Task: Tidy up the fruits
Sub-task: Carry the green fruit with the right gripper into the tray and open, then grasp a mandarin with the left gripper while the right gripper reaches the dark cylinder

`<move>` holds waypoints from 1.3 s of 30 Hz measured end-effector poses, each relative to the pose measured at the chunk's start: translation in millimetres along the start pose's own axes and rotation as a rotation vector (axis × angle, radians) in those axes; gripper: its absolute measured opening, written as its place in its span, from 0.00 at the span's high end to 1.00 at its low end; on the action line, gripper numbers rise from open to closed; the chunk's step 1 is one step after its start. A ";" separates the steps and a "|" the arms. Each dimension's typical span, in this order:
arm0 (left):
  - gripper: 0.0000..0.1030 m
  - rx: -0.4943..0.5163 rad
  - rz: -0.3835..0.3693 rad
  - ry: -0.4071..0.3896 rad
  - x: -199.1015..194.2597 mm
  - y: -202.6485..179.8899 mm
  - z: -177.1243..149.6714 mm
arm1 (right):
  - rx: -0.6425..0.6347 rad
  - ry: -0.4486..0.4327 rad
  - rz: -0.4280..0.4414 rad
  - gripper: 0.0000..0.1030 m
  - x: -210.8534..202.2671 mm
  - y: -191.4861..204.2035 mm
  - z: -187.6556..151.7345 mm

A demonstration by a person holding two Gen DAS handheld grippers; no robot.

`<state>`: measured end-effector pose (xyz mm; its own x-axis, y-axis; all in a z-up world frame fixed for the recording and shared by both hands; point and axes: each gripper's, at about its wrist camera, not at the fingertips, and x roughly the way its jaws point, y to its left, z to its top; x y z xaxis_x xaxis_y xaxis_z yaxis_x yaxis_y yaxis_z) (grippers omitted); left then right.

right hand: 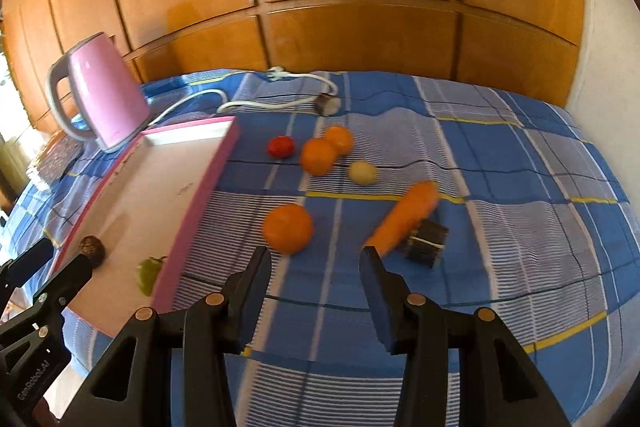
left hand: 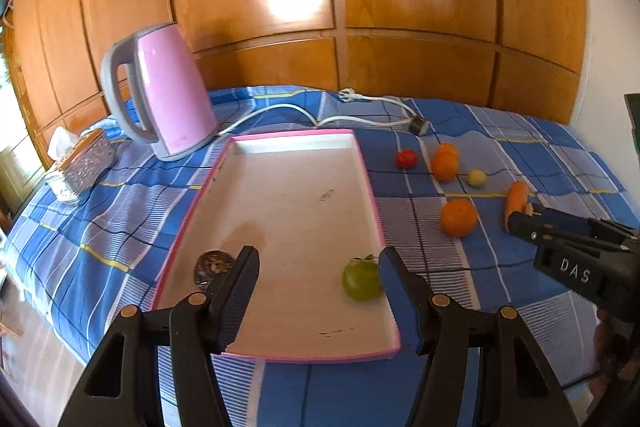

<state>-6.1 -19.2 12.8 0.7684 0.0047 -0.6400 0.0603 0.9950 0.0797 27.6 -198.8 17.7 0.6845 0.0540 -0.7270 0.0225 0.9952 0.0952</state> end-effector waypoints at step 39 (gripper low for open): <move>0.39 0.107 -0.181 0.106 45.4 -68.8 14.9 | 0.164 0.021 -0.136 0.55 1.5 -90.8 -11.1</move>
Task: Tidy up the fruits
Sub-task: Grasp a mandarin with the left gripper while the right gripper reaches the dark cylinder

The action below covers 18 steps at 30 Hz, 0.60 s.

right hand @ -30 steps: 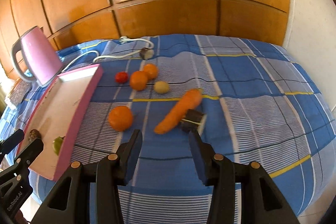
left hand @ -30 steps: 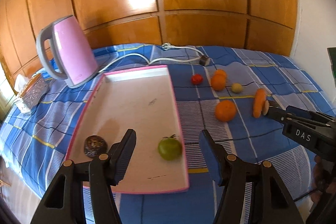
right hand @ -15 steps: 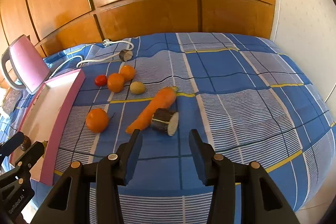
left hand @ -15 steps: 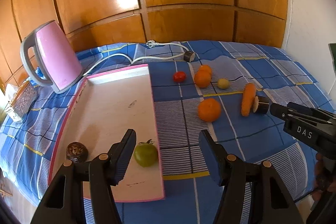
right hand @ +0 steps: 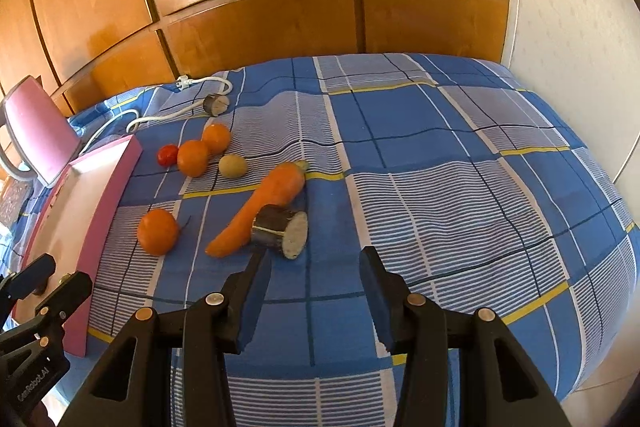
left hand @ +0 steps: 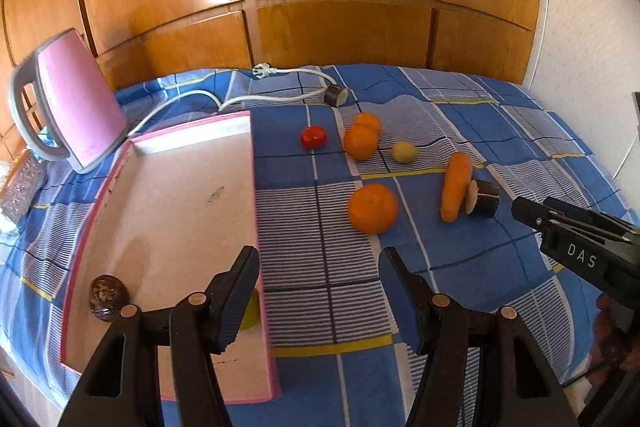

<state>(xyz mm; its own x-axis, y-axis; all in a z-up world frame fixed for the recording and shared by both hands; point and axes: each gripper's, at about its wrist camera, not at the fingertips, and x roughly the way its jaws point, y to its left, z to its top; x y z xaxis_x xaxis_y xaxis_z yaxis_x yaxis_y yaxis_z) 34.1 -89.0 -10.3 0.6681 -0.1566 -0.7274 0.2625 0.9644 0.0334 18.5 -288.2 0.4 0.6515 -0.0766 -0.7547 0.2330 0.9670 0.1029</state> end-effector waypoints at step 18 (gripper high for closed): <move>0.44 -0.032 -0.119 0.064 33.5 -12.0 17.9 | -0.070 0.045 0.054 0.55 39.7 12.7 15.9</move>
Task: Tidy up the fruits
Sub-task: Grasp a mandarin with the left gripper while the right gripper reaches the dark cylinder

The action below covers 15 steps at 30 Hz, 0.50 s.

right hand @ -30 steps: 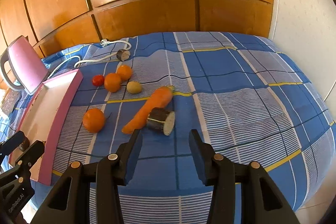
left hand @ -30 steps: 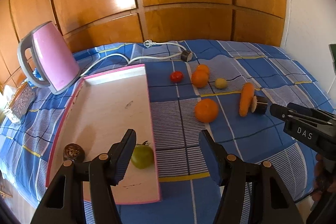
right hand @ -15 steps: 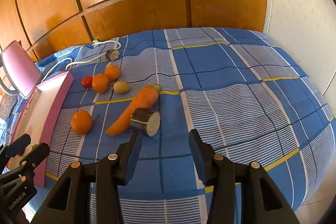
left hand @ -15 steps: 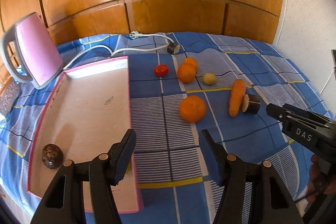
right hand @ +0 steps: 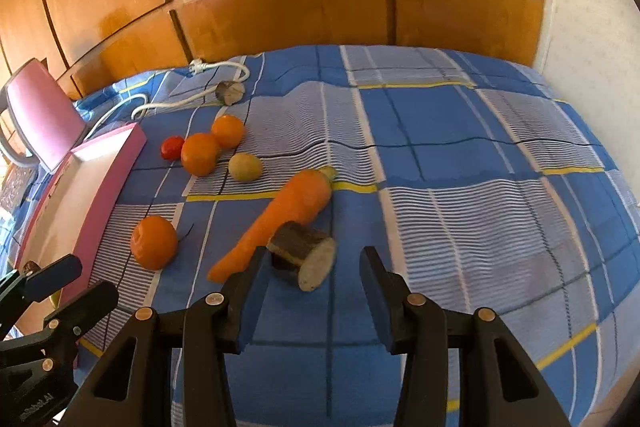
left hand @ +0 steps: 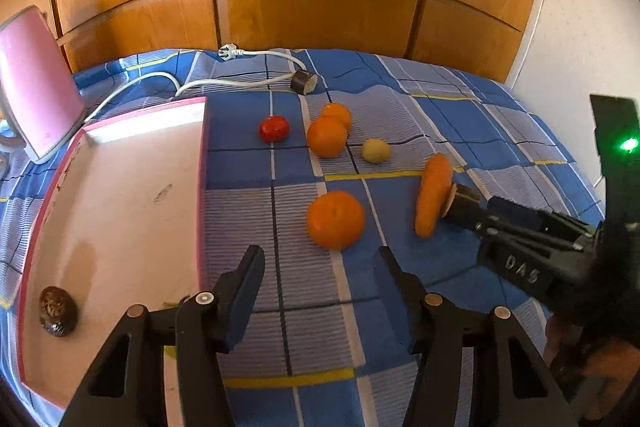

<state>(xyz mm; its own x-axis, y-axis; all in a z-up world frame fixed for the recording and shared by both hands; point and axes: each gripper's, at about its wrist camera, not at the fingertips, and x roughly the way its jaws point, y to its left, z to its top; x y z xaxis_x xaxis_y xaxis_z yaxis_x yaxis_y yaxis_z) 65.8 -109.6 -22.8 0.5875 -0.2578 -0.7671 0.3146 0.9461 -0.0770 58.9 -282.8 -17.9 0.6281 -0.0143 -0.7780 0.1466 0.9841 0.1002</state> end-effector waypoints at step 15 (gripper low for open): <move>0.62 0.008 -0.026 0.074 53.3 -7.6 19.2 | 0.005 0.009 0.057 0.60 12.5 -3.7 -1.2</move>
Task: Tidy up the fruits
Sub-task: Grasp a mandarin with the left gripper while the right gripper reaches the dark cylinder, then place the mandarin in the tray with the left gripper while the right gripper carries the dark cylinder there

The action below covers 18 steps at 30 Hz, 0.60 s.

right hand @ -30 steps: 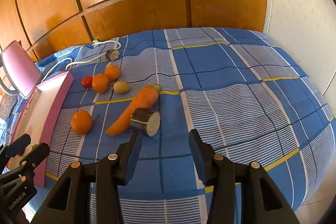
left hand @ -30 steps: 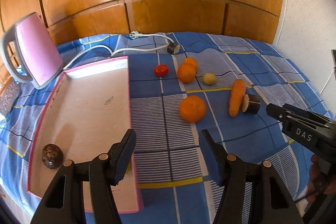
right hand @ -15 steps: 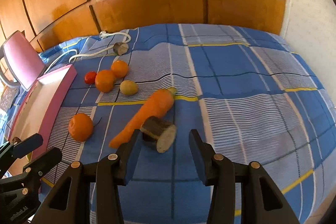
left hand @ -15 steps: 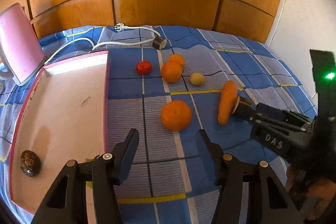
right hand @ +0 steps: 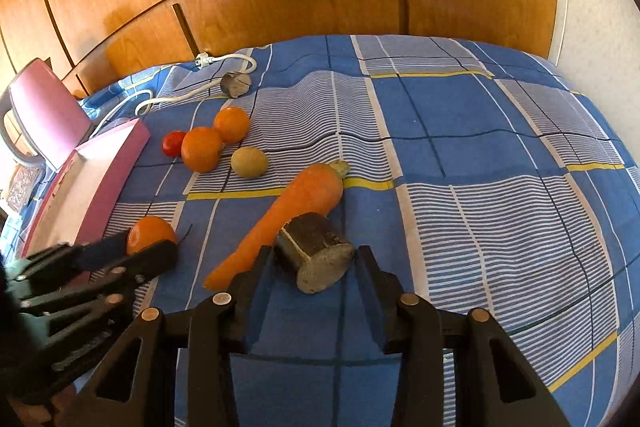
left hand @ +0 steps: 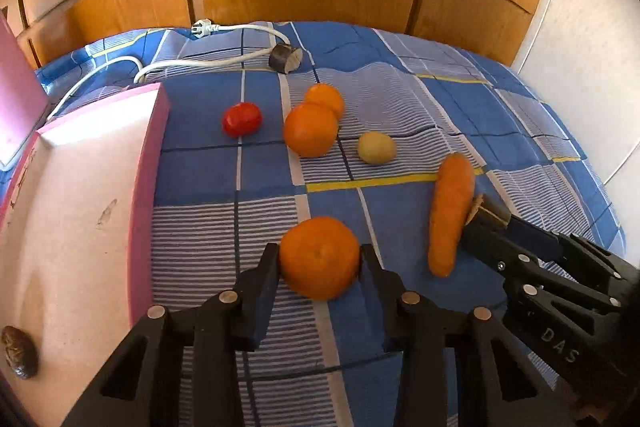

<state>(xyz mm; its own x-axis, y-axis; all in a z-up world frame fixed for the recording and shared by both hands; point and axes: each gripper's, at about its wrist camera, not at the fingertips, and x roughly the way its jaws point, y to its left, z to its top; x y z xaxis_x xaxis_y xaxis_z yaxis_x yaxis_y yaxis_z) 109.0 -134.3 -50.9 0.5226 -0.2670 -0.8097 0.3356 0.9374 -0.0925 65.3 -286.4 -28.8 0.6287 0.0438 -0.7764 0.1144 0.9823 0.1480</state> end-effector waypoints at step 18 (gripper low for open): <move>0.63 -0.043 -0.030 -0.095 -60.9 5.7 -28.7 | 0.002 -0.014 0.036 0.61 -33.1 7.8 -8.0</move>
<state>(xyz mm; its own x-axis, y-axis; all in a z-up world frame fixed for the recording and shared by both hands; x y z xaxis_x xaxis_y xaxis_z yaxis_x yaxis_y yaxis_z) 56.5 -106.2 -18.7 0.5850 -0.3134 -0.7480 0.3193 0.9368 -0.1427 39.2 -278.7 -6.8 0.6428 0.0763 -0.7622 0.0933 0.9798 0.1768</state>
